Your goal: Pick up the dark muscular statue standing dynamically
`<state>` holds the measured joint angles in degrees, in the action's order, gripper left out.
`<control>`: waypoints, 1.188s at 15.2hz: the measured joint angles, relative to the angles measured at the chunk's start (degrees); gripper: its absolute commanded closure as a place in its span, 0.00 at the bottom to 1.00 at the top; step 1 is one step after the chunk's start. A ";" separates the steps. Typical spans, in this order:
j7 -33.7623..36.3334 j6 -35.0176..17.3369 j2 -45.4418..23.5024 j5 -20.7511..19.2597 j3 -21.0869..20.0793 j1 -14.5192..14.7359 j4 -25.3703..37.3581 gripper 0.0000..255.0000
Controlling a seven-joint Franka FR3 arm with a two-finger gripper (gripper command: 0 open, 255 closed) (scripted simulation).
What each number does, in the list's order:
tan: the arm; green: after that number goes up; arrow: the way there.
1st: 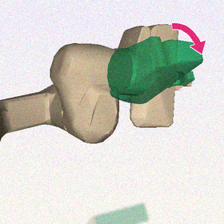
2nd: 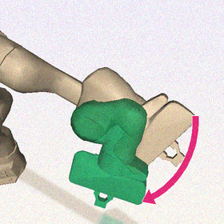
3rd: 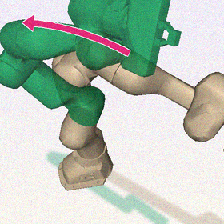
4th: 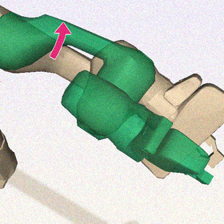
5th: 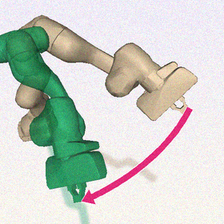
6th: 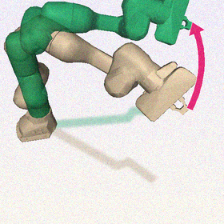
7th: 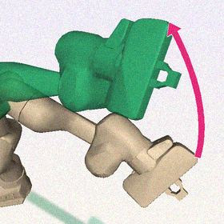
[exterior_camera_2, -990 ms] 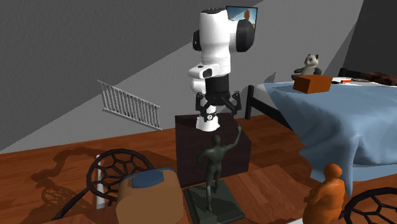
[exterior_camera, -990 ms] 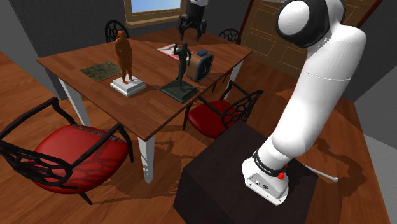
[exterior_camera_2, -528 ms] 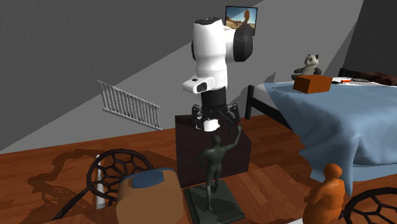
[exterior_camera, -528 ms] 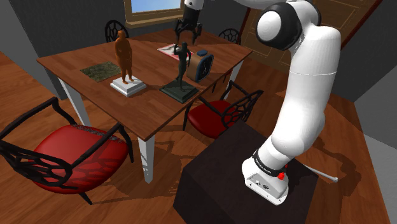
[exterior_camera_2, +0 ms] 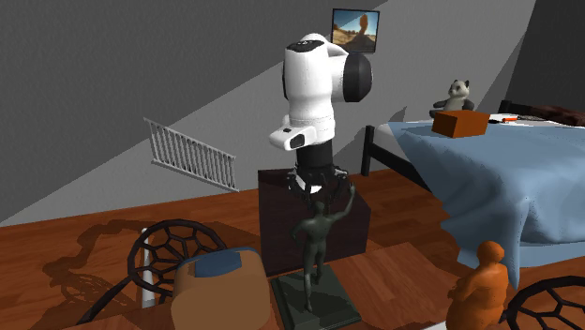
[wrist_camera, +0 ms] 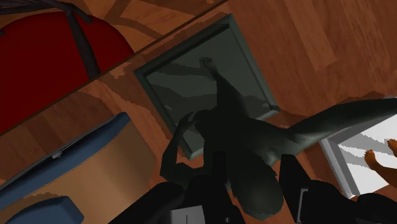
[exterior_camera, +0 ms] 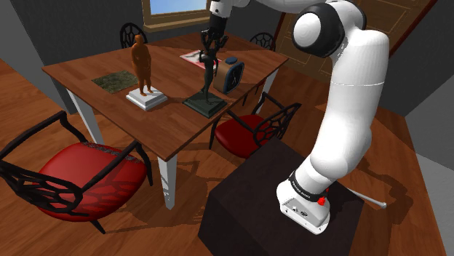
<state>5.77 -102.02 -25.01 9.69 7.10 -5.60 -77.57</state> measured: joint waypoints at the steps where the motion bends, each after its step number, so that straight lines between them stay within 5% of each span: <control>1: 0.00 -0.02 0.00 0.00 0.00 0.00 0.00 1.00; 8: 0.05 0.37 0.03 -0.03 0.01 -0.02 0.29 1.00; 18: 0.97 8.16 -0.90 -0.10 0.03 -0.45 9.01 1.00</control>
<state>6.74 -93.86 -25.91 9.59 7.13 -6.05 -68.56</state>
